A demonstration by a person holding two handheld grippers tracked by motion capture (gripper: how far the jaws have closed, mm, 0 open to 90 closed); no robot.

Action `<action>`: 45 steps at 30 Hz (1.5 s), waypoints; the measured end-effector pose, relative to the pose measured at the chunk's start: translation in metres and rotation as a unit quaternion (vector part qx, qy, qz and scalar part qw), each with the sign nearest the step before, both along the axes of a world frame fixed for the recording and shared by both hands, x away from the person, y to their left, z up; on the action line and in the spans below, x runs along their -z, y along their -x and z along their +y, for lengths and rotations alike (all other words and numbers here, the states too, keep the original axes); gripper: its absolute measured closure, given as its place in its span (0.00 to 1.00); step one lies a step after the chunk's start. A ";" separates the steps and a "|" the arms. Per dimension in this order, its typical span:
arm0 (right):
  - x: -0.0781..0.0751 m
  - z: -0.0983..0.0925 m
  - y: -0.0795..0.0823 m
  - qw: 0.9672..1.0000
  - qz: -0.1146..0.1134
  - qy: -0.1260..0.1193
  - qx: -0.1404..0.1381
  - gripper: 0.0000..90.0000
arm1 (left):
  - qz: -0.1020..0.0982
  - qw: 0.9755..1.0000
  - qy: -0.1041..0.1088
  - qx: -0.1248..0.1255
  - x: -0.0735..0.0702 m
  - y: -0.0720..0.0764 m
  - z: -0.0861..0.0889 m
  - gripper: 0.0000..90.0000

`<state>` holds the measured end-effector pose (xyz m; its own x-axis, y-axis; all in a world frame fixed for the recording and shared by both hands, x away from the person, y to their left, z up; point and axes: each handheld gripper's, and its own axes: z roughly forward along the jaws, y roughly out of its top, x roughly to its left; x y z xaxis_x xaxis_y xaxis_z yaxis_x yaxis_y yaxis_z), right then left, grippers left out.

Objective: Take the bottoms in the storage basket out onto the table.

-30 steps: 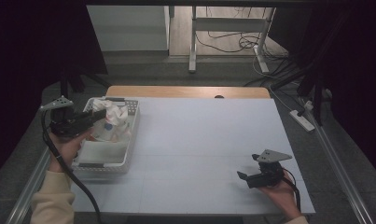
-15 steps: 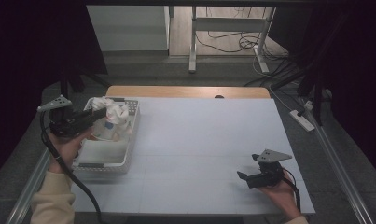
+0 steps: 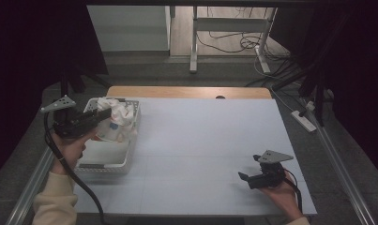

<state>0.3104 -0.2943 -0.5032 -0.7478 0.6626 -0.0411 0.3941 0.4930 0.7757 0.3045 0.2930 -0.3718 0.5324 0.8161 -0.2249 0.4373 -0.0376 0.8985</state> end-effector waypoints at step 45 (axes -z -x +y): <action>-0.002 -0.002 0.001 1.000 0.000 -0.011 -0.001 0.09 | -0.009 0.998 0.014 0.064 -0.008 -0.012 -0.060 0.82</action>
<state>0.3098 -0.2959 -0.5017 -0.7488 0.6623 -0.0263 0.3941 0.4768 0.7857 0.3162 0.2332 -0.3635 0.6365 0.7345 -0.2354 0.4142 -0.0680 0.9076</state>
